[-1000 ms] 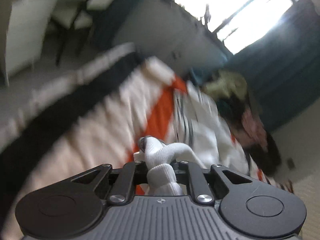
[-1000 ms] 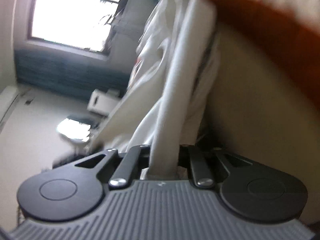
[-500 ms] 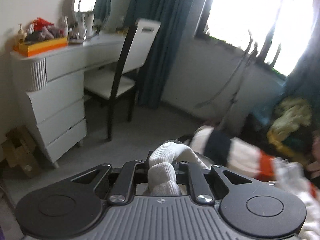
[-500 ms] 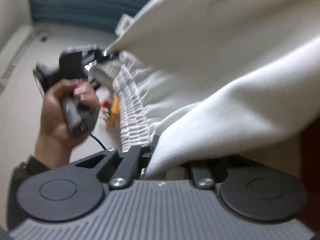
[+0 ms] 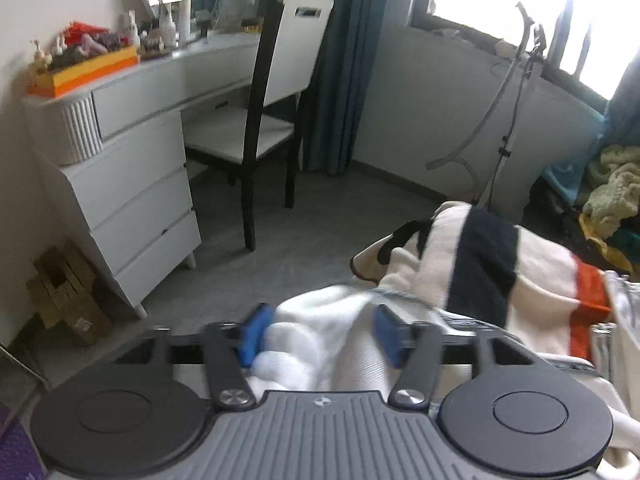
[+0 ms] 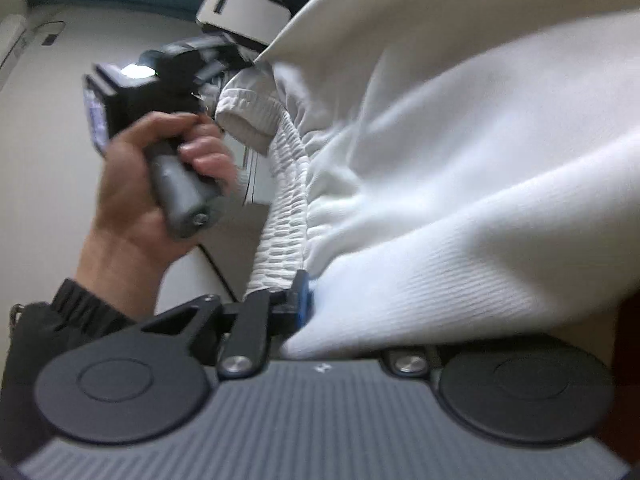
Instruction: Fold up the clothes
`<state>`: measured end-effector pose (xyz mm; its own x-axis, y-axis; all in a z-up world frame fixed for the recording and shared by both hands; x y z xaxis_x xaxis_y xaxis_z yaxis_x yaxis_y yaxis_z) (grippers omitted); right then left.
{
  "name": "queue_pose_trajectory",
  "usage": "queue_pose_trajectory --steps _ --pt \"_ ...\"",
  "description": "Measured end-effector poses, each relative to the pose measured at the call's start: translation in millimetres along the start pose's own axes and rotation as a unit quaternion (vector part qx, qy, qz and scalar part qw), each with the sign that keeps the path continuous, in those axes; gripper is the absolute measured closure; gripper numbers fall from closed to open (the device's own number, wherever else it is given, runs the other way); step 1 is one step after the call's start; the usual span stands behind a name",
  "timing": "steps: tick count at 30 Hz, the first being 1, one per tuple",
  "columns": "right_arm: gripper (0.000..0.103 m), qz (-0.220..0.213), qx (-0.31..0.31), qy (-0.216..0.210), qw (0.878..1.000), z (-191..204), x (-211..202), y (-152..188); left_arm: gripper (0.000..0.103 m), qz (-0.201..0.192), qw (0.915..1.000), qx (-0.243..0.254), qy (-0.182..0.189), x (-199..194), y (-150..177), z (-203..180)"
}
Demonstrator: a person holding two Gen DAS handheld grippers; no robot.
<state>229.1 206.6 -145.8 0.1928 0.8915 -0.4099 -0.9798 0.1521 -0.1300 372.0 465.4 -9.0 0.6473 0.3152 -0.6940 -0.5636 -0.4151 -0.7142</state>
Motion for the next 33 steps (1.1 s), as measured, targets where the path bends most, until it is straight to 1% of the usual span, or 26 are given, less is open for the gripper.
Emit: queue_pose_trajectory --steps 1,2,3,4,5,7,9,12,15,18,20,22,25,27,29,31,33 --pt "0.066 0.012 -0.001 0.000 1.000 1.5 -3.0 4.8 0.024 -0.011 0.9999 0.003 0.002 -16.7 1.3 -2.1" --pt "0.054 0.023 -0.002 -0.001 1.000 3.1 -5.9 9.5 0.022 -0.020 0.9998 0.006 0.005 -32.9 2.4 -5.1" --pt "0.022 0.035 -0.003 -0.001 0.999 4.6 -8.9 14.3 0.021 -0.029 0.9995 0.010 0.009 -49.1 3.8 -8.4" --pt "0.010 0.037 -0.013 0.002 0.999 8.5 -14.9 21.0 0.021 -0.037 0.9991 0.014 0.013 -67.1 6.1 -12.8" --pt "0.010 0.039 -0.023 0.005 0.999 12.4 -20.8 27.6 0.021 -0.045 0.9987 0.018 0.017 -84.2 9.1 -17.0" --pt "0.011 0.025 -0.049 0.011 0.998 21.1 -36.7 39.0 0.021 -0.062 0.9972 0.028 0.029 -118.7 19.1 -28.8" --pt "0.012 0.013 -0.079 0.013 0.997 28.7 -58.4 49.3 0.020 -0.074 0.9952 0.043 0.048 -153.1 32.7 -43.9" --pt "0.012 -0.027 -0.119 0.044 0.992 35.5 -93.4 47.1 0.020 -0.092 0.9907 0.061 0.078 -204.0 61.1 -71.4" --pt "0.012 -0.089 -0.166 0.082 0.979 32.5 -148.9 42.6 0.020 -0.110 0.9845 0.070 0.117 -247.8 95.8 -103.0" --pt "0.012 -0.156 -0.208 0.120 0.958 20.8 -214.4 43.8 0.018 -0.115 0.9774 0.088 0.155 -282.5 138.8 -143.8" --pt "0.012 -0.201 -0.233 0.145 0.940 11.1 -261.2 47.0 0.018 -0.114 0.9700 0.096 0.192 -303.4 169.2 -171.4" --pt "0.012 -0.243 -0.265 0.171 0.917 1.7 -302.4 49.3 0.018 -0.116 0.9626 0.101 0.223 -323.0 200.0 -196.0" --pt "0.012 -0.316 -0.309 0.211 0.872 -15.4 -369.1 56.7 0.017 -0.126 0.9547 0.104 0.249 -341.6 240.1 -225.7" --pt "0.012 -0.350 -0.326 0.232 0.847 -26.8 -397.6 61.8 0.017 -0.131 0.9488 0.112 0.265 -350.6 263.6 -243.7" --pt "0.012 -0.385 -0.334 0.256 0.821 -36.5 -422.3 66.6 0.017 -0.134 0.9467 0.128 0.264 -355.4 283.7 -260.7" --pt "0.012 -0.410 -0.339 0.260 0.806 -44.1 -438.2 67.8 0.017 -0.148 0.9435 0.145 0.258 -360.4 299.7 -276.1" --pt "0.012 -0.425 -0.341 0.252 0.799 -51.7 -444.7 66.0 0.017 -0.162 0.9409 0.158 0.252 -362.8 311.6 -285.4"
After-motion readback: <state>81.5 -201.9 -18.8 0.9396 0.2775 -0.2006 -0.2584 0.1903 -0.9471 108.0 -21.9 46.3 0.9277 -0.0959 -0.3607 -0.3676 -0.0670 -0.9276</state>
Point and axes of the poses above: each gripper's, at about its wrist camera, not at the fingertips, and x roughly the way its jaws point, z to its left, y to its underside, the point moved 4 cm from there along x, roughly the way its jaws point
